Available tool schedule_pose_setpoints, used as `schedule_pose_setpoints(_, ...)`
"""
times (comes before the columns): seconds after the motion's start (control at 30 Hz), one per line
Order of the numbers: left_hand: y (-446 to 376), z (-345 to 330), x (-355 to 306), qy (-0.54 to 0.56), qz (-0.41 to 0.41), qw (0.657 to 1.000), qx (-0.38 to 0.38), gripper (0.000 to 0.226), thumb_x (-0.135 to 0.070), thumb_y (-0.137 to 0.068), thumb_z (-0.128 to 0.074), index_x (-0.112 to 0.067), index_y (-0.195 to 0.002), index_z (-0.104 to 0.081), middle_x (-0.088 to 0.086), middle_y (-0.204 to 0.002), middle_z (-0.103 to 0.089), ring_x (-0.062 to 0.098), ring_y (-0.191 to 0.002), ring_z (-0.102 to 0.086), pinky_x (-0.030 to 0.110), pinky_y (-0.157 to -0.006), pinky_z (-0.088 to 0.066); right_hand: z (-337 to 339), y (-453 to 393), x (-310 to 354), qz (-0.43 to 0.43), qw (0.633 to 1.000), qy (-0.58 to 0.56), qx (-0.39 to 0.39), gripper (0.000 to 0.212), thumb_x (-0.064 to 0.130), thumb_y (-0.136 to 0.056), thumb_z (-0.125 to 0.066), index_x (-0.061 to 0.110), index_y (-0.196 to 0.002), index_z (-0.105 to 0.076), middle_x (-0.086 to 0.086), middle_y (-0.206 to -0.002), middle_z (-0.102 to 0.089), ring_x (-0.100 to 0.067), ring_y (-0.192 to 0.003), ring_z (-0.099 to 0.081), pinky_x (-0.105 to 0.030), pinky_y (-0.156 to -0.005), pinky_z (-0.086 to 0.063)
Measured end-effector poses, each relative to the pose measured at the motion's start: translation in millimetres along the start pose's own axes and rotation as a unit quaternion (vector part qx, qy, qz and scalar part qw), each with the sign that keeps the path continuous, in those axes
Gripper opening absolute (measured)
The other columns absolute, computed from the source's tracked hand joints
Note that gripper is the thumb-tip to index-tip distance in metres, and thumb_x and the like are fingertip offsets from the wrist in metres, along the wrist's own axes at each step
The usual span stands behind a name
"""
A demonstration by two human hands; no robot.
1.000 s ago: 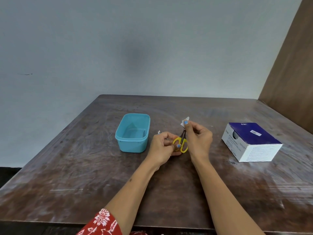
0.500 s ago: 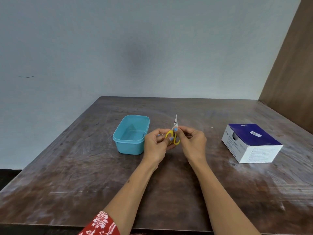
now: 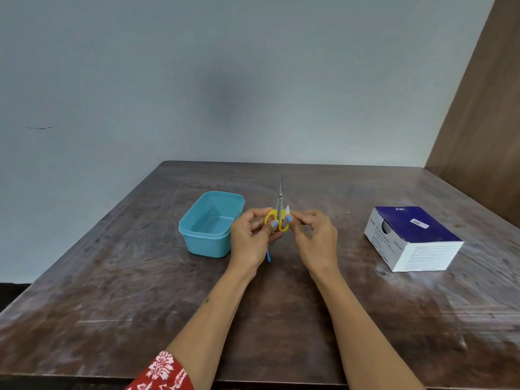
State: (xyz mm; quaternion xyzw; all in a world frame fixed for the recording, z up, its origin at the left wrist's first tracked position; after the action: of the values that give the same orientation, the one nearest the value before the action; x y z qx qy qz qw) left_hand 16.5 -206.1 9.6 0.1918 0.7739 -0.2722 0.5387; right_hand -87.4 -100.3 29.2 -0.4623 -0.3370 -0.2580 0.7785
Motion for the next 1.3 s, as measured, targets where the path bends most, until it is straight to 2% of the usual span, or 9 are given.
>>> schedule_pose_setpoints(0.13,0,2,4,0.0,0.037,0.999,-0.005,0.023,0.006,-0.085,-0.059,-0.005,-0.105,-0.057,0.003,-0.084,-0.071,0.02,-0.08,-0.07,0.024,-0.064,-0.059,-2,0,0,0.002,1.0,0.005,0.001,0.015,0.015,-0.086,-0.066,0.017,-0.098,-0.074,0.001,-0.089,-0.065,-0.018,-0.089,-0.06,-0.027,-0.079,-0.044)
schedule_pose_setpoints(0.27,0,1,12,0.01,0.087,0.996,-0.011,0.08,0.005,-0.084,-0.059,-0.011,-0.147,-0.013,0.0,-0.083,-0.069,0.011,-0.073,-0.069,0.027,-0.066,-0.059,1,1,3,0.001,1.0,0.004,-0.006,0.018,0.012,-0.087,-0.064,0.018,-0.101,-0.074,0.004,-0.082,-0.061,-0.014,-0.078,-0.057,-0.025,-0.071,-0.043)
schedule_pose_setpoints(0.37,-4,2,14,0.02,0.088,0.996,-0.01,0.101,0.006,-0.084,-0.06,-0.023,-0.147,0.014,0.004,-0.084,-0.07,0.012,-0.07,-0.07,0.032,-0.071,-0.059,1,1,2,-0.001,1.0,0.007,-0.006,0.018,0.012,-0.088,-0.063,0.018,-0.102,-0.073,0.006,-0.081,-0.06,-0.011,-0.075,-0.055,-0.022,-0.068,-0.041)
schedule_pose_setpoints(0.47,-6,3,14,0.018,0.091,0.996,-0.01,0.106,0.006,-0.084,-0.061,-0.029,-0.144,0.019,0.005,-0.086,-0.07,0.015,-0.073,-0.07,0.035,-0.075,-0.059,1,1,1,0.0,1.0,0.015,-0.006,0.018,0.013,-0.088,-0.063,0.019,-0.103,-0.073,0.007,-0.082,-0.06,-0.01,-0.076,-0.055,-0.015,-0.065,-0.039)
schedule_pose_setpoints(0.6,-6,3,14,0.012,0.096,0.995,-0.014,0.105,0.006,-0.083,-0.061,-0.027,-0.145,0.018,0.004,-0.085,-0.069,0.014,-0.074,-0.069,0.031,-0.07,-0.059,0,1,0,-0.001,1.0,0.022,-0.004,0.019,0.013,-0.089,-0.062,0.018,-0.105,-0.072,0.007,-0.084,-0.059,-0.006,-0.075,-0.052,-0.006,-0.062,-0.036)
schedule_pose_setpoints(0.7,-7,5,18,0.025,0.106,0.994,-0.019,0.1,0.007,-0.083,-0.06,-0.022,-0.147,0.012,0.005,-0.086,-0.068,0.017,-0.076,-0.069,0.032,-0.07,-0.059,0,1,2,0.003,1.0,0.016,-0.004,0.019,0.013,-0.089,-0.062,0.018,-0.104,-0.072,0.005,-0.084,-0.061,-0.007,-0.075,-0.054,-0.012,-0.066,-0.042)
schedule_pose_setpoints(0.83,-2,-4,12,-0.011,0.096,0.995,0.037,0.05,0.007,-0.083,-0.06,-0.001,-0.131,-0.046,0.008,-0.088,-0.07,0.017,-0.077,-0.07,0.028,-0.066,-0.06,0,2,10,0.025,1.0,0.0,-0.007,0.022,0.009,-0.089,-0.061,0.016,-0.107,-0.071,0.001,-0.083,-0.063,-0.014,-0.078,-0.057,-0.023,-0.068,-0.044)
schedule_pose_setpoints(0.9,0,-4,9,-0.021,0.079,0.996,0.04,0.033,0.006,-0.083,-0.06,0.002,-0.116,-0.058,0.004,-0.085,-0.071,0.012,-0.074,-0.07,0.024,-0.063,-0.059,0,3,9,0.025,1.0,0.005,-0.003,0.023,0.009,-0.088,-0.061,0.017,-0.107,-0.071,0.002,-0.081,-0.063,-0.016,-0.078,-0.057,-0.024,-0.068,-0.042)
schedule_pose_setpoints(1.3,-2,2,1,-0.011,0.023,1.0,0.016,0.031,0.008,-0.084,-0.058,-0.002,-0.114,-0.061,0.011,-0.097,-0.069,0.007,-0.072,-0.07,0.021,-0.063,-0.058,-4,3,5,0.043,0.996,0.075,-0.003,0.018,0.021,-0.089,-0.062,0.026,-0.104,-0.072,0.0,-0.085,-0.069,-0.021,-0.082,-0.056,-0.046,-0.079,-0.046)
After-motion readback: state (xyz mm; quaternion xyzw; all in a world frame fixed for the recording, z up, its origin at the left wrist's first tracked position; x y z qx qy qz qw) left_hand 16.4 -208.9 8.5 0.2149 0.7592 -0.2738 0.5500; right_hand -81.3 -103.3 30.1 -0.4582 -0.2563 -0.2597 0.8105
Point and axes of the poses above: each hand's wrist, its own y-axis away from the middle knuckle, its own z-axis out of the back of the hand, x = y × z, the point moved 10 cm from there along -y, towards the middle knuckle
